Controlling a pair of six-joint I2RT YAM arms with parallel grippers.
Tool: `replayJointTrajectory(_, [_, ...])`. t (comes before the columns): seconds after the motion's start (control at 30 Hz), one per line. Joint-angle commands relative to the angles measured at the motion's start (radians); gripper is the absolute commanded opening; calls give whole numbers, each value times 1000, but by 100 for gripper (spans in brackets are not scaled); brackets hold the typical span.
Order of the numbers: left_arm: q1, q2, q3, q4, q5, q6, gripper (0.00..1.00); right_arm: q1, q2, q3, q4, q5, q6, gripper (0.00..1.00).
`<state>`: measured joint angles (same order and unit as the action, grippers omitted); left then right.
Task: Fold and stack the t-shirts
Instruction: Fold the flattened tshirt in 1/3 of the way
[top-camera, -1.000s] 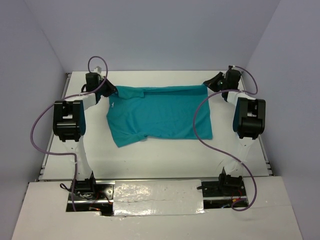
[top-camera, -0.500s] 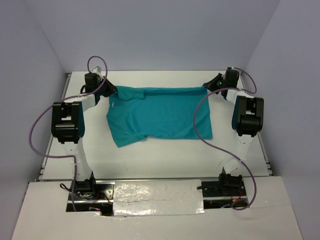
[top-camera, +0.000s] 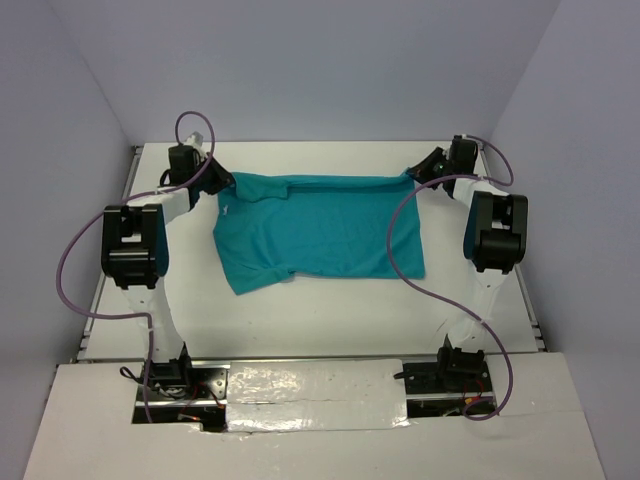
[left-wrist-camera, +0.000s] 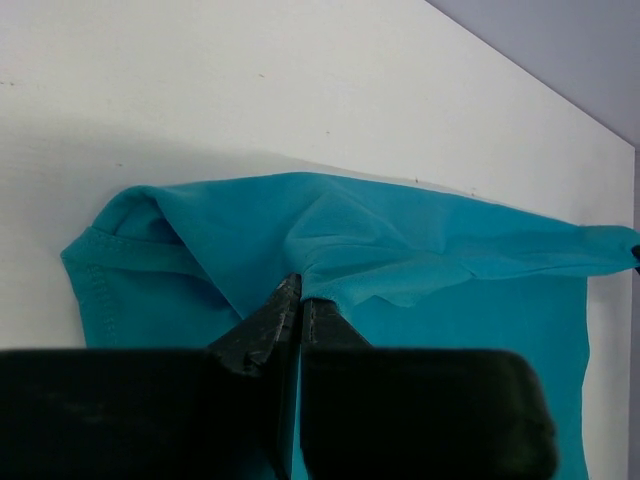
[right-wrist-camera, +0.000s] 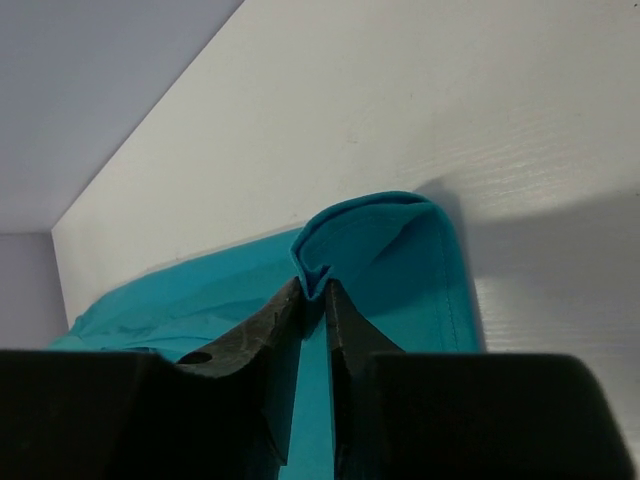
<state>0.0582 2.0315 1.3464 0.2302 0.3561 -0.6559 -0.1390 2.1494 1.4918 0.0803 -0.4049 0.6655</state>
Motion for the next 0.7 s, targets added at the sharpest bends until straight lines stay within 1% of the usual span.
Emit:
replayJointTrajectory(0.0, [2, -65, -1, 15, 24, 24, 4, -1, -42, -11, -8, -5, -24, 24])
replayJointTrajectory(0.03, [2, -70, -1, 8, 30, 24, 6, -1, -45, -16, -7, -5, -24, 26])
replayJointTrajectory(0.07, [2, -73, -4, 8, 33, 25, 8, -1, -49, -22, -7, -5, -26, 31])
replayJointTrajectory(0.13, [2, -83, -9, 3, 35, 22, 17, -1, -55, -25, -14, -8, -29, 36])
replayJointTrajectory(0.17, [2, -86, -7, 1, 37, 19, 19, -1, -63, -34, -13, -8, -33, 40])
replayJointTrajectory(0.23, [3, -94, -1, -12, 52, 24, 26, -1, -72, -45, -8, -6, -38, 44])
replayJointTrajectory(0.27, [2, -93, 8, -18, 56, 25, 29, -4, -80, -51, -7, -6, -41, 45])
replayJointTrajectory(0.3, [2, -93, 16, -40, 64, 29, 34, -5, -82, -53, -5, -6, -40, 45])
replayJointTrajectory(0.37, [2, -86, 36, -60, 86, 35, 38, -8, -86, -54, -7, -9, -37, 45])
replayJointTrajectory(0.43, [3, -88, 39, -77, 112, 45, 44, -13, -97, -59, -5, -11, -30, 46])
replayJointTrajectory(0.47, [2, -91, 34, -77, 116, 53, 45, -16, -102, -62, -5, -11, -30, 46])
replayJointTrajectory(0.5, [3, -94, 30, -78, 119, 56, 49, -16, -106, -65, -8, -9, -32, 46])
replayJointTrajectory(0.53, [5, -103, 25, -77, 122, 58, 49, -17, -118, -73, -7, -8, -33, 49])
replayJointTrajectory(0.67, [12, -125, -1, -75, 119, 59, 51, -24, -137, -79, -16, 1, -43, 55])
